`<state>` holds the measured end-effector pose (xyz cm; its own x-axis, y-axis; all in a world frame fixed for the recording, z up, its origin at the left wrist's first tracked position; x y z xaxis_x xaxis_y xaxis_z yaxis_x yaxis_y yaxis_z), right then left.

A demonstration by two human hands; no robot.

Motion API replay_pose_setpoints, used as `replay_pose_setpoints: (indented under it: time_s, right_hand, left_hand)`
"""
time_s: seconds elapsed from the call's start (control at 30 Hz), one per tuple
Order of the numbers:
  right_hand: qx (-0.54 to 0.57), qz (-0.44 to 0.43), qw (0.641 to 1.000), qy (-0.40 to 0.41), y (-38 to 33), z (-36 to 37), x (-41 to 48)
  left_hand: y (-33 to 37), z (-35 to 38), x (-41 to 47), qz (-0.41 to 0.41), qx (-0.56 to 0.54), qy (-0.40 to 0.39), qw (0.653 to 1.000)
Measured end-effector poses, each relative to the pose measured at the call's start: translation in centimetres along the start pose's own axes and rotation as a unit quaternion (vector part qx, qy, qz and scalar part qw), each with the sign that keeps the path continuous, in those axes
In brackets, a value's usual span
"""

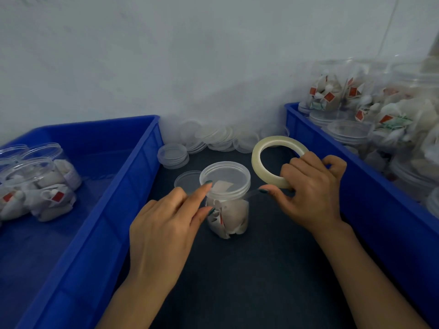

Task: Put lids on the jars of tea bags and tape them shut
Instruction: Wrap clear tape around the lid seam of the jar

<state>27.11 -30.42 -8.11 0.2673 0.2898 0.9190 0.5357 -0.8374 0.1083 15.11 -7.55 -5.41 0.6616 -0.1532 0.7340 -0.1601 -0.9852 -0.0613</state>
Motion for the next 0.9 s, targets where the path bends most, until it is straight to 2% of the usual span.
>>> replay_pose_setpoints:
  time_s: [0.47,0.9]
  right_hand:
    - [-0.015,0.015,1.000,-0.018,-0.5,0.0,0.3]
    - [0.036,0.072,0.994,-0.070,-1.1,0.2,0.7]
  left_hand:
    - [-0.9,1.4,0.3,0.020,-0.031,0.070,0.997]
    - [-2.6,3.4,0.4,-0.019,-0.203,0.069,0.977]
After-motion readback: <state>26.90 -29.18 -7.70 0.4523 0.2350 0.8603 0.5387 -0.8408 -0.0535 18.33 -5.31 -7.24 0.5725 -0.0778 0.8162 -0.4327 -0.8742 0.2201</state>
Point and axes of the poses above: each hand's wrist, its own x-axis towards the middle knuckle, its own z-axis out of the palm, y = z × x, the point moved 3 cm from there along x, towards the middle knuckle, and after that the axes turned 3 degrees about -z, right-handed, at the moved point
